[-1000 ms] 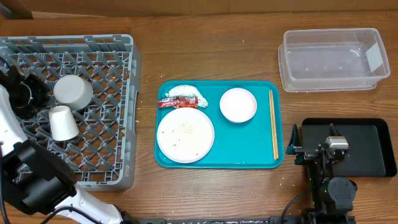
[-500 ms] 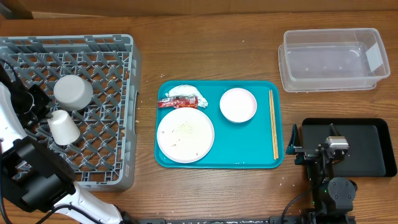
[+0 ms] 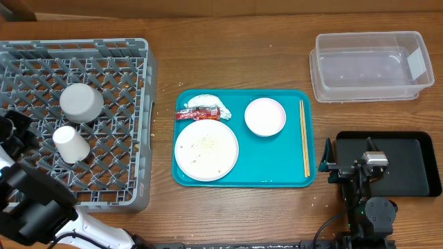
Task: Sort waste into correct bins and load items into the dishwasher
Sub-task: 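Open the left gripper and withdraw it from the white cup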
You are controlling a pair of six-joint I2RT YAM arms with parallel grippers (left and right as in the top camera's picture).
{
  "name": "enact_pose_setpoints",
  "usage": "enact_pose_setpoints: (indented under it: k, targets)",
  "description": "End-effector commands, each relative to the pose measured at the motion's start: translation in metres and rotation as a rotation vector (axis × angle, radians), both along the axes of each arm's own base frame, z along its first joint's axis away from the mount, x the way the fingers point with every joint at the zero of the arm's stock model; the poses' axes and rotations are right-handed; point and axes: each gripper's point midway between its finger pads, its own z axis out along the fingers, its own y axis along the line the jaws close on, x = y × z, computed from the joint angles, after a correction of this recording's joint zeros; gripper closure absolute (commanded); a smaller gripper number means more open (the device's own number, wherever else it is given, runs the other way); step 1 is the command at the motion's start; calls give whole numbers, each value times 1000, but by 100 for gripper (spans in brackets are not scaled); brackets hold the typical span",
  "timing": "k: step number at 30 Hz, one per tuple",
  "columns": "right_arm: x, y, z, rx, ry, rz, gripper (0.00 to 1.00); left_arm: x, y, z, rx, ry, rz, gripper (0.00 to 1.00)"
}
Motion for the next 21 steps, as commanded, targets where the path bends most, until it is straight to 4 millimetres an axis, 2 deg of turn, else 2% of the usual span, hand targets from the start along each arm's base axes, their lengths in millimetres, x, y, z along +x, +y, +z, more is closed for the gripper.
enact_pose_setpoints:
  k: [1,4,6,10,12,17,21]
  targets:
    - [0,0,-1,-4,-6,0,0,41,-32,70,-97,-375,-12,96]
    - [0,0,-1,-4,-6,0,0,63,-50,103,-98,-559,-139,96]
    - [0,0,-1,-4,-6,0,0,67,-51,108,-26,-564,-217,96]
    - [0,0,-1,-4,-6,0,0,44,-31,81,160,-303,-230,96]
    - [0,0,-1,-4,-6,0,0,37,-31,63,164,-225,-237,96]
    - [0,0,-1,-4,-6,0,0,27,-39,15,89,-139,-240,96]
    - [0,0,-1,-4,-6,0,0,25,-38,-9,78,-129,-234,96]
